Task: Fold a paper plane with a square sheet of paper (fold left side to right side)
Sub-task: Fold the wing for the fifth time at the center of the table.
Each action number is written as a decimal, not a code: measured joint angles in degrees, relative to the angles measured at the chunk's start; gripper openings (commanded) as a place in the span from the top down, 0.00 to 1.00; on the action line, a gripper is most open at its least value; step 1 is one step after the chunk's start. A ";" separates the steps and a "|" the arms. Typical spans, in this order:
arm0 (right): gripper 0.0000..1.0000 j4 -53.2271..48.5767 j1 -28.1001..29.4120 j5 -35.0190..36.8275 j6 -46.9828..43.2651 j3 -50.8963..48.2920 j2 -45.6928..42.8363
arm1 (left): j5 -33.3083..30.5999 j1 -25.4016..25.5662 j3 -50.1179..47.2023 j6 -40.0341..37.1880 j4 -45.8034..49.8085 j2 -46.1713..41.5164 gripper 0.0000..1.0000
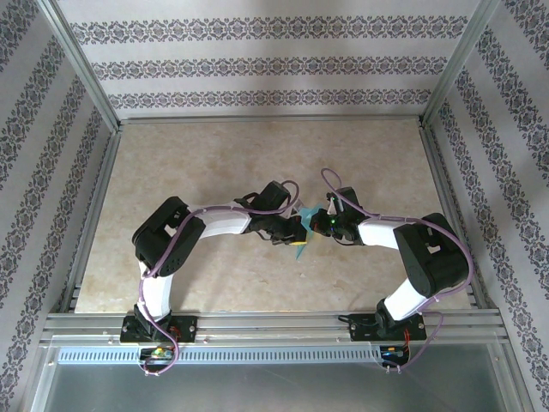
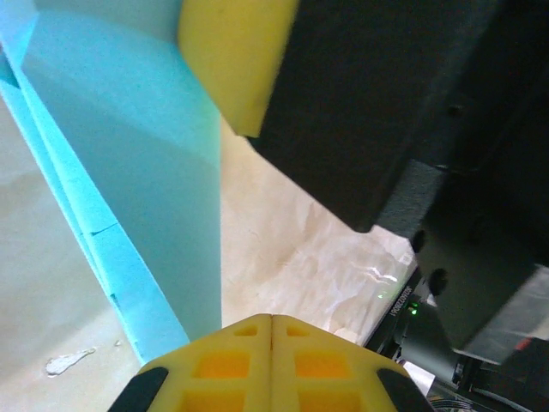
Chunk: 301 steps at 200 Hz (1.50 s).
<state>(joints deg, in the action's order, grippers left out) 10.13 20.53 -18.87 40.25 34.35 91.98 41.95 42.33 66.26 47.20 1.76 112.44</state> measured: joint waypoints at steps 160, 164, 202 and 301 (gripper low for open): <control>1.00 -0.44 0.37 0.15 -0.15 0.46 0.22 | -0.68 0.72 -3.15 2.95 -2.40 2.25 1.00; 1.00 -0.48 0.37 0.15 -0.15 0.48 0.22 | -0.92 0.81 -3.15 2.95 -2.36 2.25 1.00; 1.00 -2.47 0.35 -0.04 -0.15 1.25 -0.13 | -4.59 1.86 -1.36 0.70 1.81 2.25 1.00; 1.00 -2.03 -4.52 -6.75 0.02 -3.56 -9.99 | -12.15 4.22 2.99 -4.42 10.16 2.25 1.00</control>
<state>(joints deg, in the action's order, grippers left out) 8.10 16.01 -25.63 40.27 30.79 82.00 29.80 46.54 69.25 42.78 11.92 114.69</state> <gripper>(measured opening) 0.060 0.052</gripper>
